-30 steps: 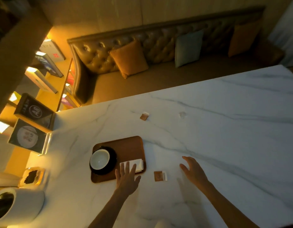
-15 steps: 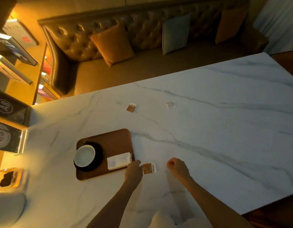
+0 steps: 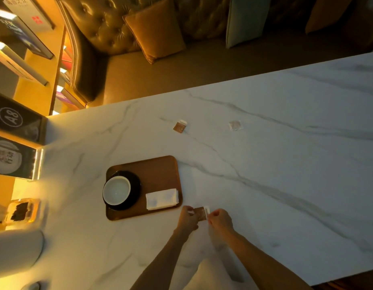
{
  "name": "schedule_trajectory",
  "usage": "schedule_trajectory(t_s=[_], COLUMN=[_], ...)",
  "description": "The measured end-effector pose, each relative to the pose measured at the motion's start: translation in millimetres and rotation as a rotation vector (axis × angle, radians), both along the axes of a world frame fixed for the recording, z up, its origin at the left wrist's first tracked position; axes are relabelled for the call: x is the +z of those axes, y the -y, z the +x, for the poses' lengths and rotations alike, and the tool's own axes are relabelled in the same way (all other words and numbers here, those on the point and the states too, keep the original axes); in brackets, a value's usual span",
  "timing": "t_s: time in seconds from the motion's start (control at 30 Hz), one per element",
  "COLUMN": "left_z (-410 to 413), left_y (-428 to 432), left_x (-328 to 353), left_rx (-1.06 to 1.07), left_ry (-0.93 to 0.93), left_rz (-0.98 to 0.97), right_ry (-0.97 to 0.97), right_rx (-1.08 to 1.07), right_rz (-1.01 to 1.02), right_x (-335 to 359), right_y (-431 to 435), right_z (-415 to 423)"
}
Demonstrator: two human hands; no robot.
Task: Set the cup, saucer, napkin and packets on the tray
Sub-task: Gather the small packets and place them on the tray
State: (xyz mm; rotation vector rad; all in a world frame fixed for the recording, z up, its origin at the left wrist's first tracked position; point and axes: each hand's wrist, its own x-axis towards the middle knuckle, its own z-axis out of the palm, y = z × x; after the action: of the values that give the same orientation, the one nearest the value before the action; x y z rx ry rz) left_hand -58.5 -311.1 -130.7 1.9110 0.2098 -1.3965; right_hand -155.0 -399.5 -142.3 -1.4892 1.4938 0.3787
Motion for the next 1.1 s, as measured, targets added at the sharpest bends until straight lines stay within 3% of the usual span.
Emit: schedule_trajectory(t_s=[0.13,0.4,0.5,0.63,0.83,1.1], left_z=[-3.3,-4.3,-1.0,-2.5,13.6,78.9], left_y=[-6.8,-3.7,-1.9,-5.5,-1.8,35.7], left_x=[-0.5,30.9,46.7,61.5,74.6,69.5], left_rx=[0.010,-0.474,-0.474,-0.224,-0.046,0.125], left_ry=[-0.063,0.303,0.216,0.035,-0.026,0.052], left_rz=[0.017,-0.095,-0.202,-0.296,-0.400,-0.468], right_ry=[0.057,0.116,0.164,0.304,0.476,0.465], right_rx=[0.132,0.772,0.895,0.804,0.600,0.579], right_rz=[-0.027,-0.181,-0.275,-0.267,-0.204,-0.164], right_x=[5.3,50.8,71.7,92.2,98.0,97.1], right_y=[5.4,42.2,51.1,52.5,48.0,81.8], right_z=[-9.8,-5.1,2.6,15.2,37.4,120.0])
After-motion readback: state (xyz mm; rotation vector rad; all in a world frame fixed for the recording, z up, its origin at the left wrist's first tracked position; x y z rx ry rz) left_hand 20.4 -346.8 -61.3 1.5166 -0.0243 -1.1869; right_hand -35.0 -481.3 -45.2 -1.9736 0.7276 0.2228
